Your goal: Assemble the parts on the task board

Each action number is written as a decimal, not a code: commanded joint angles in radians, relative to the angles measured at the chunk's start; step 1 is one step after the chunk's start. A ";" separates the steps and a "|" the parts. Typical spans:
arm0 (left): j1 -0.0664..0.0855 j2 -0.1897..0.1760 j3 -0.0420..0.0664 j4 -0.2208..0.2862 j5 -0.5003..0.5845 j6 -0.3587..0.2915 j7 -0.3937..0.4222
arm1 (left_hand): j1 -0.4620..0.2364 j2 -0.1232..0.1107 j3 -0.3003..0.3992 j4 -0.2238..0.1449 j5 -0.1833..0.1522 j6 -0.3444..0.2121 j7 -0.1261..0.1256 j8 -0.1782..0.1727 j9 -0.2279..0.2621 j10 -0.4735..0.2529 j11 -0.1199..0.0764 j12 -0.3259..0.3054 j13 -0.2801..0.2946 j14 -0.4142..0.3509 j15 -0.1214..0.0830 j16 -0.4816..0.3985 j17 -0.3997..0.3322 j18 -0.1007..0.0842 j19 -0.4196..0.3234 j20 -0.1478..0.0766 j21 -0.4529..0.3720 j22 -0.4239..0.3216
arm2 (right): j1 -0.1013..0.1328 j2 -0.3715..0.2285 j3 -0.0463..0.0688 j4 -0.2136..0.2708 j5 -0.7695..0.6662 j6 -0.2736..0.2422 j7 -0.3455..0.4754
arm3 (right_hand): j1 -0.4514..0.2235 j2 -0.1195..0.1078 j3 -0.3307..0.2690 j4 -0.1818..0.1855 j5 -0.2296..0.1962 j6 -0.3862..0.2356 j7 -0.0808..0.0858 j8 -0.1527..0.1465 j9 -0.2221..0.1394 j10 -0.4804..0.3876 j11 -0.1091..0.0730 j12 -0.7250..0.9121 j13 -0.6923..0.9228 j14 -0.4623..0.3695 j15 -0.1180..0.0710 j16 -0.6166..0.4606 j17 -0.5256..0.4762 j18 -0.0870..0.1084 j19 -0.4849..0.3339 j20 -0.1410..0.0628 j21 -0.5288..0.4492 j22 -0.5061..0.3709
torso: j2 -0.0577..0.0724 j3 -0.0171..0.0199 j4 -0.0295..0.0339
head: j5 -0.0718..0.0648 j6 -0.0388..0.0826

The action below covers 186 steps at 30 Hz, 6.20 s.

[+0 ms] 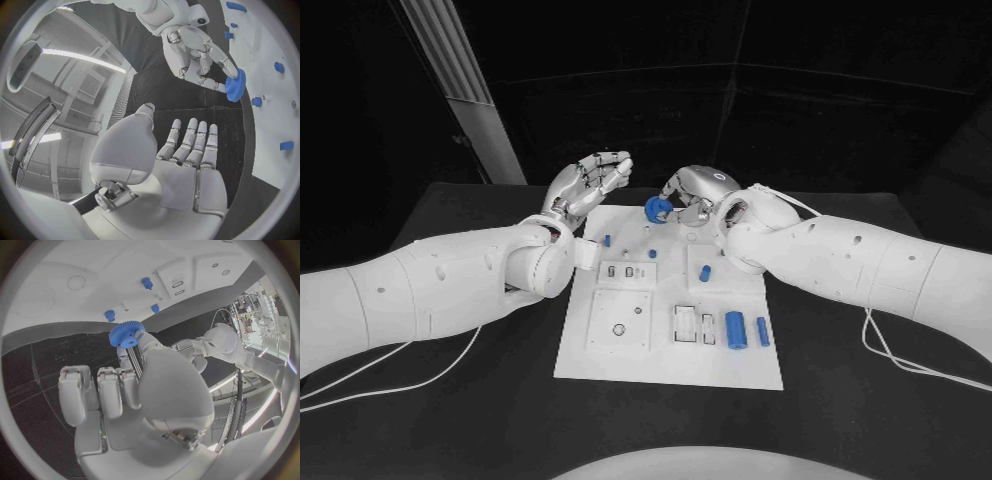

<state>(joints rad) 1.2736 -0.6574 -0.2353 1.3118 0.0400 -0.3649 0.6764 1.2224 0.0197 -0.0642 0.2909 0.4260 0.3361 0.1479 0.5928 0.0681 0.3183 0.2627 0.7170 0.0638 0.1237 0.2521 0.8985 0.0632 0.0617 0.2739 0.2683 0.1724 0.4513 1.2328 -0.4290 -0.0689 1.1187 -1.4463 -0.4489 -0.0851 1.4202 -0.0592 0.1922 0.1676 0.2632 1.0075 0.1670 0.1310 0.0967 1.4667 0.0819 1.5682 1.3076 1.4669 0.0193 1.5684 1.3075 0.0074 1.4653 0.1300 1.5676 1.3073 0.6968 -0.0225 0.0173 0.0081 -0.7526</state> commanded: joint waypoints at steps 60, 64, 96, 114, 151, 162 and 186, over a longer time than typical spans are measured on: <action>0.002 0.005 0.001 -0.002 -0.005 -0.004 0.276 | 0.000 0.013 -0.004 0.002 0.005 -0.002 0.148 0.006 -0.002 -0.006 0.002 0.006 0.001 0.002 0.004 0.003 0.001 0.020 -0.008 -0.002 0.003 -0.001 | -0.048 0.159 0.001 -0.207 -0.111 0.152 -0.009 | -0.025 -0.001 -0.001 -0.022 -0.029 -0.035 -0.008 -0.061 -0.025 0.104 0.013 0.003 0.263 0.104 0.003 0.002 0.263 -0.007 0.105 0.001 0.003 0.263 | -0.001 0.0001 -0.0028 | 0.009 -0.012; 0.002 0.005 0.001 -0.003 -0.005 -0.003 0.275 | 0.000 0.013 -0.004 0.002 0.005 -0.002 0.148 0.006 -0.002 -0.006 0.002 0.006 0.001 0.002 0.004 0.003 0.001 0.020 -0.008 -0.002 0.003 -0.001 | -0.048 0.158 0.001 -0.206 -0.111 0.143 -0.013 | -0.036 -0.003 -0.009 -0.025 -0.062 -0.095 -0.010 -0.070 -0.032 0.104 0.012 0.003 0.263 0.104 0.004 0.002 0.263 -0.007 0.105 0.003 0.003 0.263 | -0.002 0.0005 -0.0030 | 0.009 -0.012; 0.001 0.006 0.001 -0.027 -0.005 0.000 0.275 | 0.000 0.015 -0.005 0.002 0.006 -0.002 0.148 0.006 -0.002 -0.007 0.002 0.006 0.001 0.003 0.004 0.004 0.001 0.020 -0.008 -0.001 0.003 -0.001 | 0.006 -0.240 0.001 0.205 0.184 -0.148 0.145 | -0.090 0.011 -0.058 0.010 -0.109 -0.050 -0.018 -0.009 -0.007 0.104 0.003 0.003 0.263 0.104 -0.006 0.002 0.263 -0.007 0.105 -0.005 0.003 0.263 | -0.006 -0.0004 -0.0088 | -0.003 -0.005; -0.006 0.003 0.001 -0.032 -0.005 0.004 0.275 | 0.000 0.015 -0.005 0.002 0.006 -0.003 0.148 0.006 -0.002 -0.007 0.002 0.007 0.001 0.003 0.004 0.004 0.001 0.020 -0.009 -0.001 0.003 -0.002 | -0.032 -0.380 -0.003 0.177 0.238 -0.088 0.165 | -0.058 0.001 -0.081 0.007 -0.151 -0.084 -0.045 -0.047 -0.021 0.104 -0.019 0.003 0.263 0.104 -0.022 0.002 0.263 -0.007 0.105 -0.018 0.003 0.263 | -0.006 0.0002 -0.0092 | -0.080 0.009; -0.010 -0.005 0.001 -0.029 -0.005 0.005 0.274 | 0.001 0.016 -0.006 0.002 0.007 -0.003 0.148 0.006 -0.002 -0.007 0.002 0.007 0.001 0.003 0.004 0.004 0.001 0.020 -0.009 -0.001 0.003 -0.002 | -0.083 -0.338 -0.003 0.094 0.107 0.028 -0.007 | 0.015 -0.013 -0.083 0.015 -0.183 -0.136 -0.088 -0.061 -0.025 0.104 -0.062 0.003 0.263 0.104 -0.056 0.002 0.263 -0.007 0.105 -0.051 0.003 0.263 | -0.006 -0.0013 -0.0085 | -0.068 0.000; -0.010 -0.006 0.001 -0.029 -0.005 0.005 0.274 | 0.001 0.018 -0.006 0.002 0.008 -0.003 0.148 0.006 -0.002 -0.008 0.002 0.008 0.001 0.003 0.004 0.004 0.001 0.020 -0.010 -0.001 0.003 -0.002 | -0.084 -0.321 -0.003 0.080 0.098 0.047 -0.022 | 0.030 0.004 -0.071 0.007 -0.162 -0.114 -0.098 -0.053 -0.022 0.104 -0.071 0.003 0.263 0.104 -0.065 0.002 0.263 -0.007 0.105 -0.061 0.003 0.263 | -0.006 -0.0005 -0.0085 | -0.064 -0.003; -0.010 -0.008 0.001 -0.026 -0.005 0.005 0.271 | 0.002 0.019 -0.007 0.002 0.008 -0.004 0.148 0.006 -0.002 -0.008 0.002 0.008 0.001 0.003 0.004 0.004 0.001 0.021 -0.010 -0.001 0.003 -0.002 | -0.087 -0.294 -0.003 0.063 0.091 0.082 -0.064 | 0.040 0.016 -0.063 -0.002 -0.151 -0.106 -0.097 -0.053 -0.023 0.104 -0.072 0.003 0.263 0.104 -0.068 0.002 0.263 -0.007 0.105 -0.065 0.003 0.263 | -0.006 -0.0011 -0.0083 | -0.064 -0.003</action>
<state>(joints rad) 1.2625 -0.6644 -0.2352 1.2834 0.0398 -0.3692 0.6767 1.2230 0.0269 -0.0643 0.2909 0.4304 0.3361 0.1479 0.5928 0.0677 0.3183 0.2627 0.7211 0.0638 0.1238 0.2521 0.8985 0.0632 0.0618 0.2704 0.2648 0.1724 0.4506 1.1448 -0.7240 -0.0722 1.1812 -1.3482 -0.3835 -0.1369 1.4518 -0.0457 0.1234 0.1681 0.1080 0.8976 0.0688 0.0747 0.0734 1.4685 0.0158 1.5682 1.3078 1.4670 -0.0451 1.5684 1.3073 0.0075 1.4653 0.0727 1.5676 1.3073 0.6901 -0.0236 0.0088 -0.0575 -0.7563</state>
